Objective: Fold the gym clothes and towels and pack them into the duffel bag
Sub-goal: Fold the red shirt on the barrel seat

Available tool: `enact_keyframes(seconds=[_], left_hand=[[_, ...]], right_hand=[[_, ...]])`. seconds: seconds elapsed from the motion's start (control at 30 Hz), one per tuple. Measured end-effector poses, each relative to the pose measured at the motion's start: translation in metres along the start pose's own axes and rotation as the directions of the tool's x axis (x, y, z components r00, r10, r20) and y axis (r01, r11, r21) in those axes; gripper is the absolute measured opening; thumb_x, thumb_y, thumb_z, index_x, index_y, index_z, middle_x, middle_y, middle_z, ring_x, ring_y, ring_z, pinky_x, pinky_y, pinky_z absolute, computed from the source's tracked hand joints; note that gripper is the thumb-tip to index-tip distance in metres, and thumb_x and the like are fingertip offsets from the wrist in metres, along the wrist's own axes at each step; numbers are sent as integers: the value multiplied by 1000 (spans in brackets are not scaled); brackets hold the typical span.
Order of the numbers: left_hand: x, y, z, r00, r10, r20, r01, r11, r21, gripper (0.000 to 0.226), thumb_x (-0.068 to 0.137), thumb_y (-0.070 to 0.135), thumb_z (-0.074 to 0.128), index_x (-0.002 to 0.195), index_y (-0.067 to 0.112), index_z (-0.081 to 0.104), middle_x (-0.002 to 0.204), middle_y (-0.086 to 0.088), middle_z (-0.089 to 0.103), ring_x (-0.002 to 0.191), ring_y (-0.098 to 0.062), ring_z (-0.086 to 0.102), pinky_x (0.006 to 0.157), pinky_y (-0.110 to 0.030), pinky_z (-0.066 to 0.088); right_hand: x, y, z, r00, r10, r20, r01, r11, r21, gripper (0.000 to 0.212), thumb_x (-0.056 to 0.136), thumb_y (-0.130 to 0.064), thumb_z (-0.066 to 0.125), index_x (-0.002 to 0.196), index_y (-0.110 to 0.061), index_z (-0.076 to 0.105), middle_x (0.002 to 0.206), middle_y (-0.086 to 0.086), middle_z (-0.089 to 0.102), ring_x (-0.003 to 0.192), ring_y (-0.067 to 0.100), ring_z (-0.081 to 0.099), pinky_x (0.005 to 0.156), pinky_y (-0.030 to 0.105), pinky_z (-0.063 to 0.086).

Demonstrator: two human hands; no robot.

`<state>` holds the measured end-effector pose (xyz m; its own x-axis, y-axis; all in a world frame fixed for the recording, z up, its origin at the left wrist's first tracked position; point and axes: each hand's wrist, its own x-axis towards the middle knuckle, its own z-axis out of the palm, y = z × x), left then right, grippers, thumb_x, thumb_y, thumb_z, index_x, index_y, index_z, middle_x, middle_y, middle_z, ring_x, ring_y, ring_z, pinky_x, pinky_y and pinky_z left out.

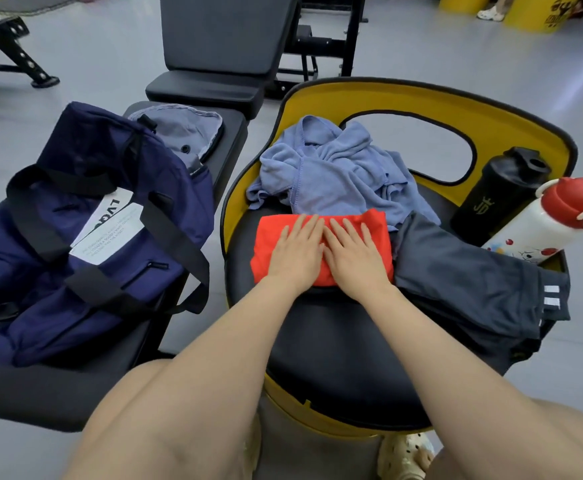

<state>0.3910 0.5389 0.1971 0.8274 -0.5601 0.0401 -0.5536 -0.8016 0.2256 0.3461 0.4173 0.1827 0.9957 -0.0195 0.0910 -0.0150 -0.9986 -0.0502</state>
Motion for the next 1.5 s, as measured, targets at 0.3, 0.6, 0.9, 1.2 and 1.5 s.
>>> enact_keyframes(seconds=[0.3, 0.6, 0.9, 1.2, 1.5], left_hand=[[-8, -7, 18, 992, -41, 123, 33, 997, 66, 58, 102, 44, 19, 152, 20, 3, 160, 1, -7, 147, -18, -8, 117, -42, -1], [-17, -3, 28, 993, 45, 106, -59, 989, 139, 62, 100, 48, 22, 152, 20, 3, 160, 4, -4, 147, -12, -7, 117, -40, -4], [-15, -45, 22, 995, 46, 90, -62, 980, 187, 62, 100, 50, 23, 152, 24, 4, 160, 9, -5, 146, -11, -8, 117, -41, -2], [3, -69, 25, 998, 48, 29, -53, 978, 203, 64, 99, 50, 25, 152, 24, 0, 159, 8, -7, 147, -13, -7, 117, -41, -2], [29, -76, 30, 1000, 19, -19, -14, 981, 193, 64, 99, 50, 25, 152, 24, 2, 160, 7, -3, 147, -15, -6, 117, -41, -1]], right_hand=[[-6, 32, 4, 970, 231, 73, -238, 965, 107, 53, 104, -38, 24, 152, -16, 20, 161, 6, 7, 148, 21, -2, 118, 42, 1], [-5, 19, 8, 969, 224, 106, -235, 966, 106, 58, 103, -40, 24, 152, -12, 14, 161, 8, 8, 148, 22, 0, 118, 44, 4], [7, -8, 17, 988, 126, 94, -140, 978, 156, 57, 102, -41, 27, 152, -15, 18, 160, 7, 10, 148, 21, 5, 117, 50, 9], [33, -16, 39, 984, 101, -145, -87, 991, 100, 55, 92, -38, 33, 131, -7, 56, 137, 17, 53, 130, 34, 47, 110, 59, 25], [64, -9, 44, 979, 86, -186, -68, 992, 104, 53, 91, -35, 36, 129, -6, 58, 135, 18, 55, 128, 37, 48, 111, 57, 25]])
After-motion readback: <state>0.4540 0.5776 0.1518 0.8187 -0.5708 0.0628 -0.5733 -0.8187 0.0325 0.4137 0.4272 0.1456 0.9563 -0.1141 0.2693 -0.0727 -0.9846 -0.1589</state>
